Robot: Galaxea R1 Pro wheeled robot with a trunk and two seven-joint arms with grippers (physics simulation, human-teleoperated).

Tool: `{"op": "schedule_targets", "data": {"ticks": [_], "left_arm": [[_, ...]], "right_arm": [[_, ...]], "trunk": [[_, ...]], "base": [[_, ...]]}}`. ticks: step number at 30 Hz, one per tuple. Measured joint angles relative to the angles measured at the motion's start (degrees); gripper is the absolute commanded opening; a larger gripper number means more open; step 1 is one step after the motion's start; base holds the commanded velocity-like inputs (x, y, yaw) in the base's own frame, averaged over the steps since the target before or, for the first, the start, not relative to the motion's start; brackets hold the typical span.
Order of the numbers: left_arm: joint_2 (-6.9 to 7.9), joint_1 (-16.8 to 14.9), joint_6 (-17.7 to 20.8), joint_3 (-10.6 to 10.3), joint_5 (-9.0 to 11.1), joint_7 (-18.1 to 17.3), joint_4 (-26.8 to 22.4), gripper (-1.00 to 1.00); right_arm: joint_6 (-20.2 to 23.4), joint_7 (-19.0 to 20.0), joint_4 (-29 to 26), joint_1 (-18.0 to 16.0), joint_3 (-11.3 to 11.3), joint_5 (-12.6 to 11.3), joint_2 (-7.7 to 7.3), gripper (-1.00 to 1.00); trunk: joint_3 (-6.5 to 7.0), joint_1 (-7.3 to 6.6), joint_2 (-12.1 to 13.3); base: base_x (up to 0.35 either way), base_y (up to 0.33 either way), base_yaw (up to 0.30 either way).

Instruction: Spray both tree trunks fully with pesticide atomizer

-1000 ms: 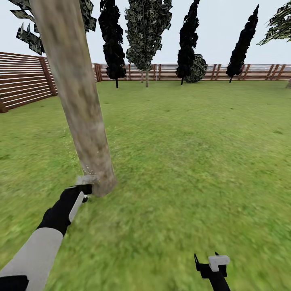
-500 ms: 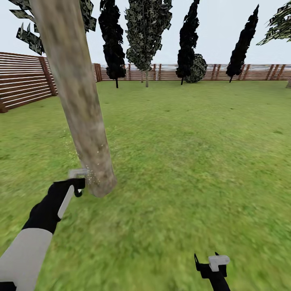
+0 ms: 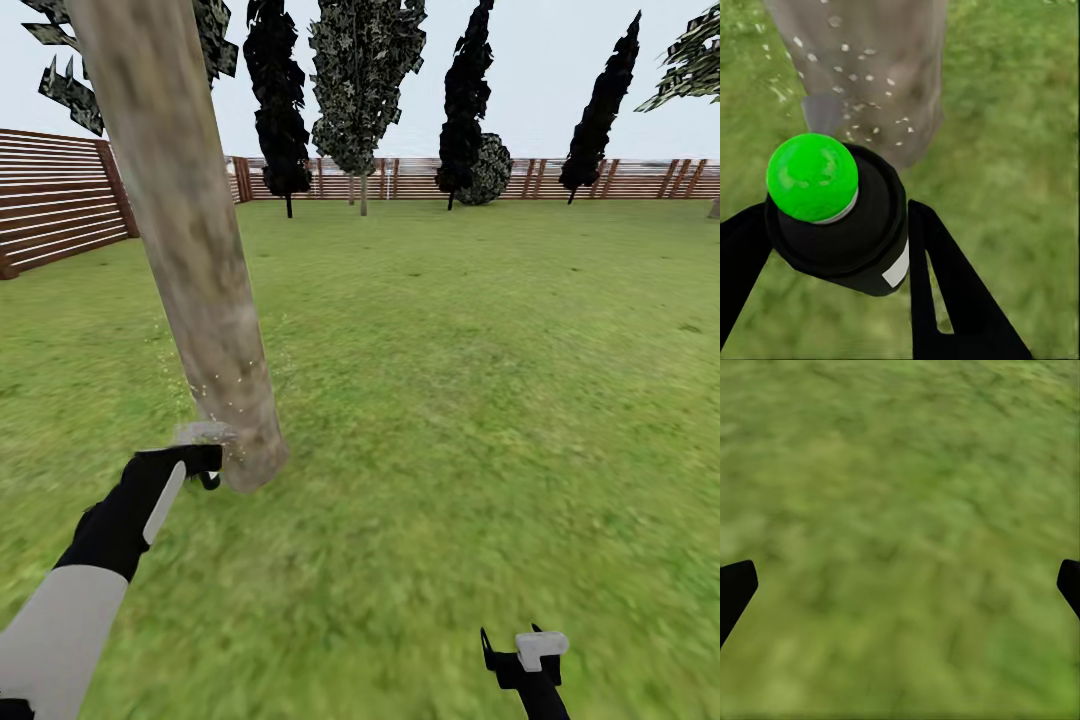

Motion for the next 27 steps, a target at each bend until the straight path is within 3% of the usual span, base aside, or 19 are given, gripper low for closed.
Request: {"op": "schedule_targets", "data": {"ticks": [3,7,9,11,13,15,19,20,24,27], "left_arm": [[-0.04,-0.08,0.05,-1.49,-1.13,-1.48,-0.10,-1.00],[2.51,-0.25,0.06,-1.13,-1.41,-1.56,0.17,-1.00],[2.28,-0.16,0.11,-1.43,-1.10,-1.57,0.13,-1.00],[0.81,-0.06,0.23,-1.55,-0.75,-1.57,0.12,-1.00],[0.30,-0.07,0.29,-1.80,-1.11,-1.55,0.12,-1.00],[0.86,-0.18,0.32,-1.34,-1.36,-1.51,0.22,-1.00],[4.37,-0.74,0.62,-1.00,-1.85,-1.45,1.38,-1.00],[4.50,-0.79,0.88,-1.11,-1.35,-1.49,1.10,-1.00],[2.33,-3.21,9.41,-1.41,-1.19,-1.42,-3.81,-1.00],[2.95,-4.79,10.50,-1.05,-1.59,-1.42,-4.90,-1.00]], "right_arm": [[0.00,0.00,0.00,0.00,0.00,0.00,0.00,1.00],[0.01,0.00,0.00,0.00,0.01,0.00,0.00,1.00],[0.01,-0.01,0.00,0.00,0.00,0.00,0.00,1.00],[0.01,0.00,0.00,0.00,0.00,0.00,0.00,1.00],[0.01,0.00,0.00,0.00,0.00,0.00,0.00,1.00],[0.01,0.00,0.00,0.00,0.01,0.00,0.00,1.00],[0.01,0.00,0.00,0.00,0.01,0.00,0.00,1.00],[0.01,0.00,0.00,0.00,0.00,0.00,0.00,1.00],[0.01,-0.01,0.00,0.00,0.00,0.00,0.00,1.00],[0.01,-0.03,0.00,0.00,0.01,0.00,0.00,1.00]], "trunk": [[0.00,0.00,0.00],[0.00,0.00,0.00],[0.00,0.00,0.00],[0.00,0.00,0.00],[0.00,0.00,0.00],[0.00,0.00,0.00],[0.00,0.00,0.00],[0.00,0.00,0.00],[0.01,-0.01,-0.01],[0.00,0.00,0.00]], "base": [[0.000,0.000,0.000],[0.123,0.000,0.000],[0.207,0.000,0.000],[0.042,0.000,0.000],[0.009,0.000,0.000],[0.001,0.000,0.000],[0.000,0.000,0.000],[0.000,0.000,0.000],[0.000,0.000,0.000],[0.000,0.000,0.000]]}}
